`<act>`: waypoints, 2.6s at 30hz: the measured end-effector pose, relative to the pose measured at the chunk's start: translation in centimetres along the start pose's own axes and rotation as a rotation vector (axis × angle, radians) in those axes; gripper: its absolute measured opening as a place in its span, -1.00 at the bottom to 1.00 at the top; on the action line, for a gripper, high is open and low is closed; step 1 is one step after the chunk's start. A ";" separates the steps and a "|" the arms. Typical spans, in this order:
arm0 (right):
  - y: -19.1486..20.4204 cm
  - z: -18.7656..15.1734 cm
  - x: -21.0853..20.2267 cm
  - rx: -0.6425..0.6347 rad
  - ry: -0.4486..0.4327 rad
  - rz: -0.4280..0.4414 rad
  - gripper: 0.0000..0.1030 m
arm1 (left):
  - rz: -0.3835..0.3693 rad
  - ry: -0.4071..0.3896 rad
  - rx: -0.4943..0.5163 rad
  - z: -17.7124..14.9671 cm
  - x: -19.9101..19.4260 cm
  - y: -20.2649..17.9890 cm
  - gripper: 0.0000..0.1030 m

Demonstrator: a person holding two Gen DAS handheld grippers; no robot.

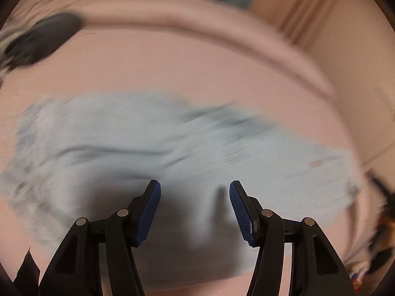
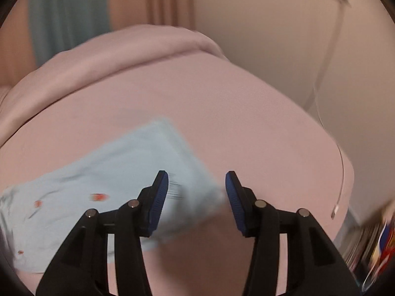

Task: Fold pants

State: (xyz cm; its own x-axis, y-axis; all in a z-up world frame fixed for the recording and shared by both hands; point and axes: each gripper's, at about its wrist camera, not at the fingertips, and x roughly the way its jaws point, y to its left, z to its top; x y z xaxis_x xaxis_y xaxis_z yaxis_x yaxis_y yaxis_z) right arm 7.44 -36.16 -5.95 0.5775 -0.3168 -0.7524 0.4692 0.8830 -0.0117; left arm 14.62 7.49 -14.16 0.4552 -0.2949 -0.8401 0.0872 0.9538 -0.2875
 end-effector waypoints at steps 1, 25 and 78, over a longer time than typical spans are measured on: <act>2.5 0.3 -0.8 -0.052 -0.010 0.069 -0.05 | -0.022 0.014 0.000 -0.9 0.2 1.2 0.10; 42.2 -1.3 8.6 -0.578 0.680 0.798 -0.87 | -0.164 -0.038 0.067 -4.2 -2.7 5.2 0.10; 6.2 -3.1 -1.0 -0.253 -0.004 0.083 0.23 | -0.084 0.038 0.146 0.3 -1.4 -6.4 0.49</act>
State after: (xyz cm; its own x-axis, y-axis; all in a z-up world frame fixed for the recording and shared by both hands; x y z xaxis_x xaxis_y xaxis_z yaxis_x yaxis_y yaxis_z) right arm 7.74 -29.27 -7.35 0.6097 -0.2403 -0.7554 0.2380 0.9645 -0.1147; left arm 13.69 1.82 -10.99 0.4071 -0.3729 -0.8338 0.2520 0.9233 -0.2899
